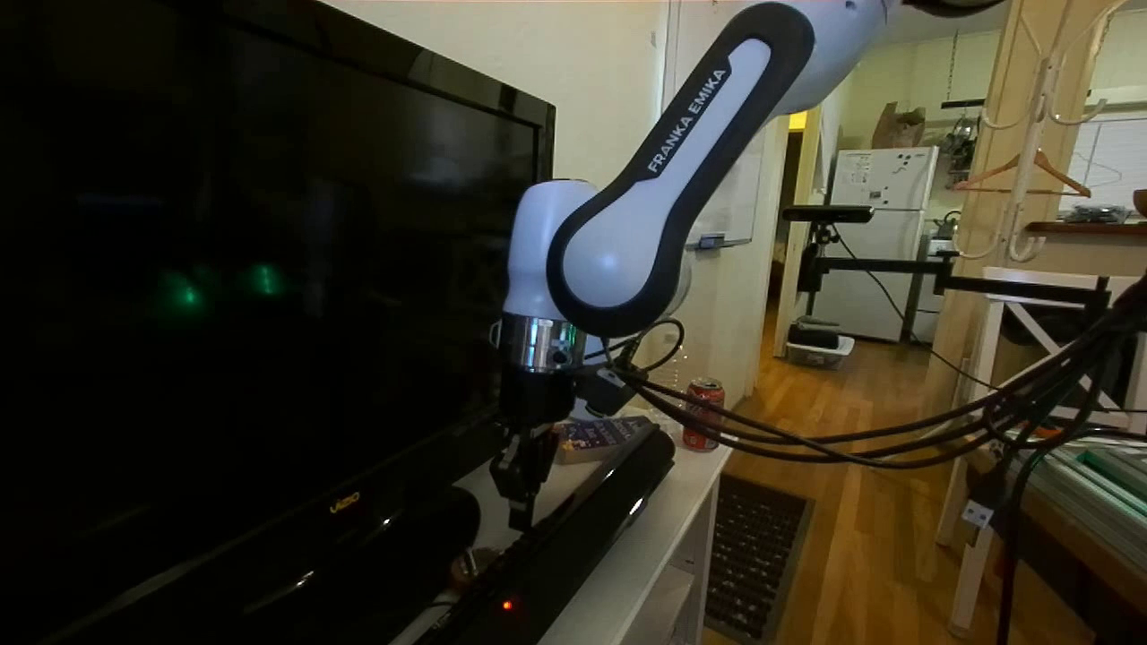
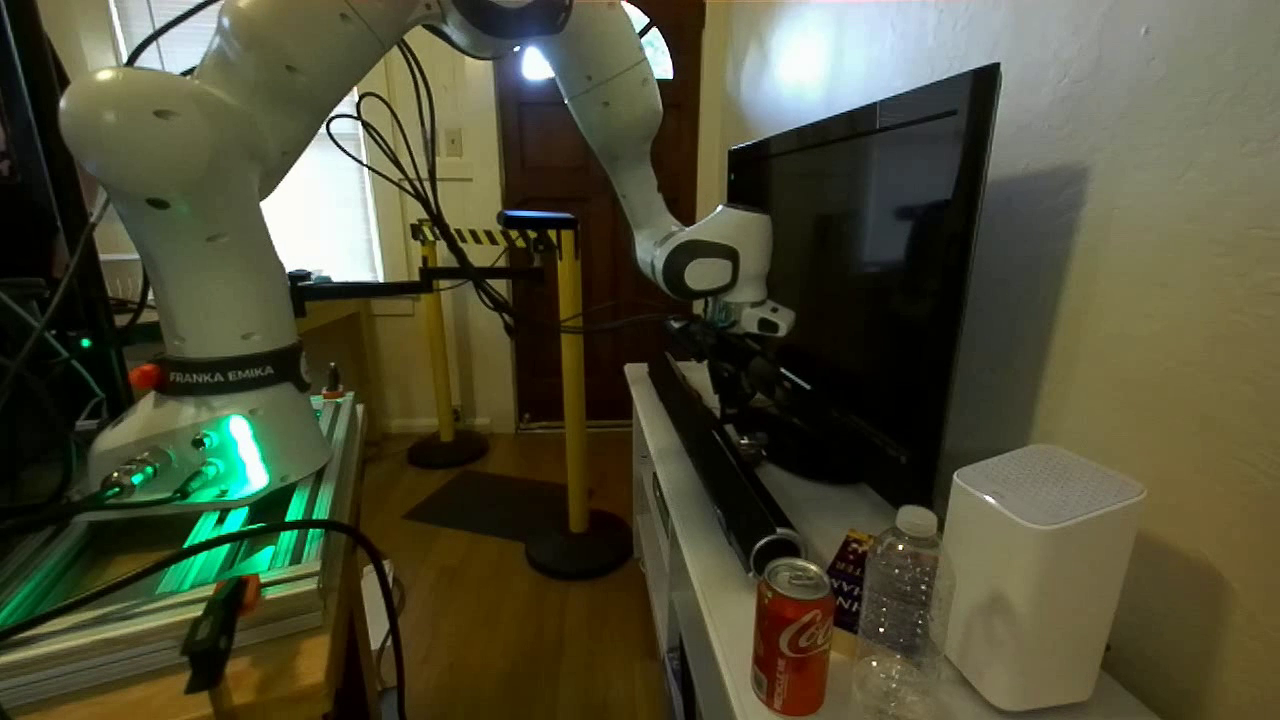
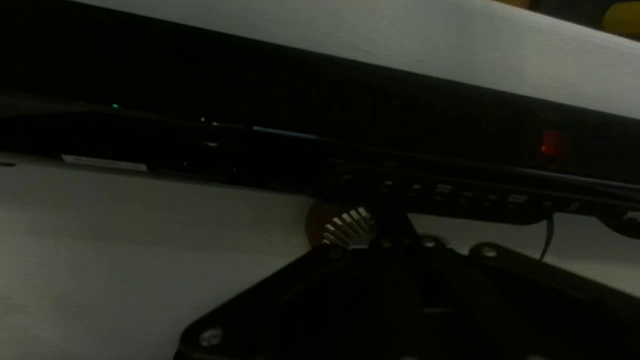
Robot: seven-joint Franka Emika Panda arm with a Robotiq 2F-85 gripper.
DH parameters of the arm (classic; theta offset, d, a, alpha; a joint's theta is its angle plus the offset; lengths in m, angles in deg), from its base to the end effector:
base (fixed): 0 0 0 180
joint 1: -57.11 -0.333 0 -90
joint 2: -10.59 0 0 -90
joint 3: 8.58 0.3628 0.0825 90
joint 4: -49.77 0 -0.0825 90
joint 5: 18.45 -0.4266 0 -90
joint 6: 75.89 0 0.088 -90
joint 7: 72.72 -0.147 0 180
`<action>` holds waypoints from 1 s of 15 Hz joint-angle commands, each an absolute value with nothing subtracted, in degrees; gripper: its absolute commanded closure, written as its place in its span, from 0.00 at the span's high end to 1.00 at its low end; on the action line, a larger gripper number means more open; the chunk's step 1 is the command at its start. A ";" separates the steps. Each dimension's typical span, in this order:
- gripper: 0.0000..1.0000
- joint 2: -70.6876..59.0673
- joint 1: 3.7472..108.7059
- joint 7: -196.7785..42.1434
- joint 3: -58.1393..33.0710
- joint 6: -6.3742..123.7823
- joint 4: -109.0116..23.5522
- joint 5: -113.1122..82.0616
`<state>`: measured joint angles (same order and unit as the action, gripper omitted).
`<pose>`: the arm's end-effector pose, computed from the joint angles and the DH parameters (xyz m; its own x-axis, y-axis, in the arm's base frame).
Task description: Press a button on the home theatre
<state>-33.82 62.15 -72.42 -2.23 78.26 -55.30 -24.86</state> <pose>0.7011 0.0125 0.0722 0.9912 -0.1099 0.0743 -0.0993 -0.9861 -0.1333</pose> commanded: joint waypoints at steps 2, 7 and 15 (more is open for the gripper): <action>0.00 -39.43 64.84 -67.45 0.96 73.56 -49.06 -27.60; 0.00 -34.26 61.19 -72.17 -3.81 74.26 -52.04 -25.40; 0.26 -23.27 54.15 -79.76 -8.55 72.96 -59.15 -24.35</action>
